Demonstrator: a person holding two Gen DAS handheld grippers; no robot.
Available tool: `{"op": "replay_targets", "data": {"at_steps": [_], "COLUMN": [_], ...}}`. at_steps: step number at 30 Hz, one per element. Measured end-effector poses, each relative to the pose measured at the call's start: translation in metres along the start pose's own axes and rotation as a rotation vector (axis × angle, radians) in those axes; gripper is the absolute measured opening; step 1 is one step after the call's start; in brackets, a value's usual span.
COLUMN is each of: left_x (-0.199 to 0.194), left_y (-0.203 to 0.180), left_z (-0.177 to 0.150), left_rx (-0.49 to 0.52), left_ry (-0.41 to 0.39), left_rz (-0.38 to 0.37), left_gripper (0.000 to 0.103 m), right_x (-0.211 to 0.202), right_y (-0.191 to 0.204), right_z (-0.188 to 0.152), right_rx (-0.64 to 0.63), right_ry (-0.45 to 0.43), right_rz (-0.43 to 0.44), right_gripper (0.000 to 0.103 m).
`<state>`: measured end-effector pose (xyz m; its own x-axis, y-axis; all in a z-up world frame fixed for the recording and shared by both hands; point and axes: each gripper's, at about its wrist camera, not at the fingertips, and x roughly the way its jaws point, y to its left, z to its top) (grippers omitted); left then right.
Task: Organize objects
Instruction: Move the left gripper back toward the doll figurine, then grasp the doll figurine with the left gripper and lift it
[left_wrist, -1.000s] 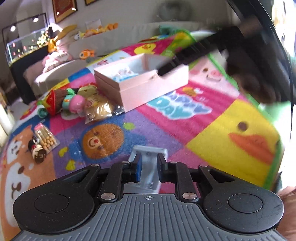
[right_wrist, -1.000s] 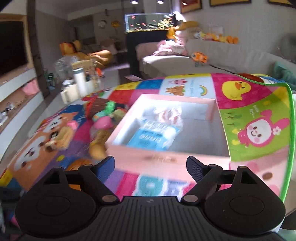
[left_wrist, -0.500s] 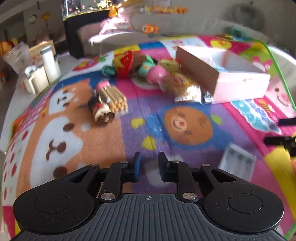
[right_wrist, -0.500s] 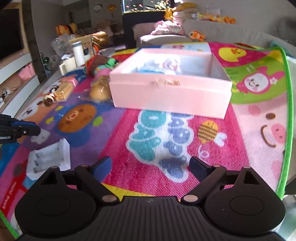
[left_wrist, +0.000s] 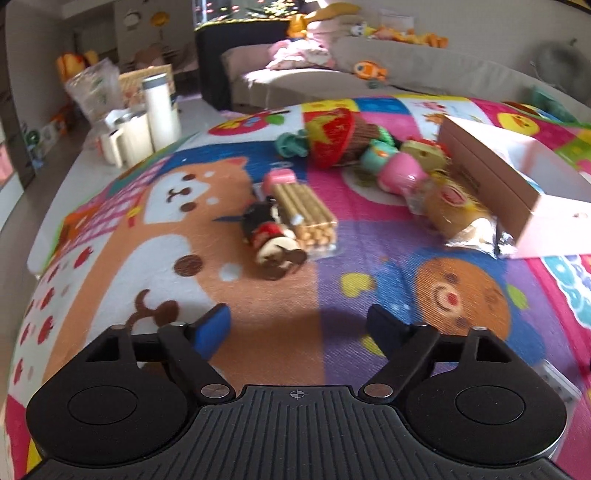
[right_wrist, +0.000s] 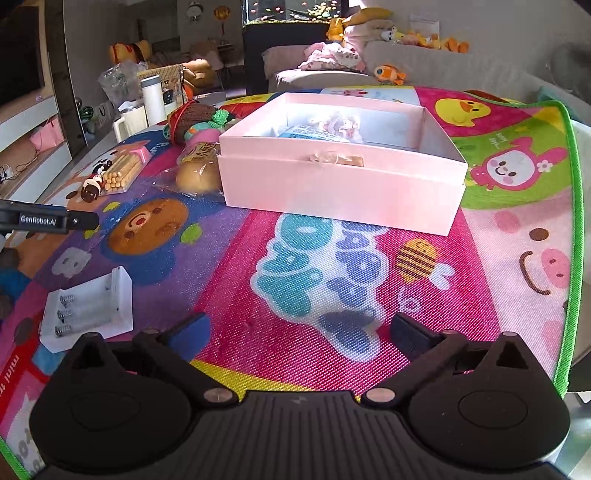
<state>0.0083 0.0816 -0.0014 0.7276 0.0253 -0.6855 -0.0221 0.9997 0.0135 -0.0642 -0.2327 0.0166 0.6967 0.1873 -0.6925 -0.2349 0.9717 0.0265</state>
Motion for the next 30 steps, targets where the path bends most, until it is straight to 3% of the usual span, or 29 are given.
{"op": "replay_targets", "data": {"at_steps": [3,5,7,10,14,15,18,21,23,27,30], "left_x": [-0.001,-0.006,-0.008,0.002,0.033,0.036,0.033,0.019,0.007,-0.021,-0.038], "left_y": [0.008,0.019,0.030,0.039,0.048,0.048,0.049,0.049,0.043,0.021,0.005], "left_z": [0.001,0.006,0.014,0.029,0.040,0.040,0.039,0.033,0.022,-0.004,-0.018], "left_rx": [-0.063,-0.150,-0.240,-0.283,-0.346,-0.352,-0.350,-0.320,-0.272,-0.155,-0.087], "left_ry": [-0.025,-0.059,-0.095,-0.119,-0.055,-0.066,-0.082,-0.043,0.001,0.044,0.088], "left_rz": [-0.023,-0.098,-0.145,-0.114,-0.124,-0.147,-0.178,-0.208,-0.246,-0.314,-0.414], "left_gripper": [0.079,0.072,0.072,0.072,0.067,0.058,0.033,0.031,0.031,0.029,0.029], "right_x": [0.000,0.000,0.001,0.001,0.001,0.001,0.001,-0.008,-0.020,-0.032,-0.028], "right_y": [0.000,0.000,0.000,0.001,0.000,0.000,0.000,0.001,0.009,0.056,0.089], "right_z": [0.000,0.000,0.000,0.000,0.000,0.000,0.000,0.000,0.000,-0.002,-0.005], "right_rx": [0.000,0.000,-0.001,-0.003,-0.002,-0.002,-0.001,0.008,-0.002,-0.176,-0.290], "right_ry": [0.000,0.000,0.001,0.001,0.001,0.001,0.000,-0.033,-0.048,-0.045,-0.017], "right_rz": [0.000,0.000,-0.001,-0.005,-0.005,-0.005,-0.002,0.038,0.146,0.277,0.304], "right_gripper": [0.103,0.103,0.103,0.103,0.103,0.103,0.103,0.103,0.103,0.103,0.103]}}
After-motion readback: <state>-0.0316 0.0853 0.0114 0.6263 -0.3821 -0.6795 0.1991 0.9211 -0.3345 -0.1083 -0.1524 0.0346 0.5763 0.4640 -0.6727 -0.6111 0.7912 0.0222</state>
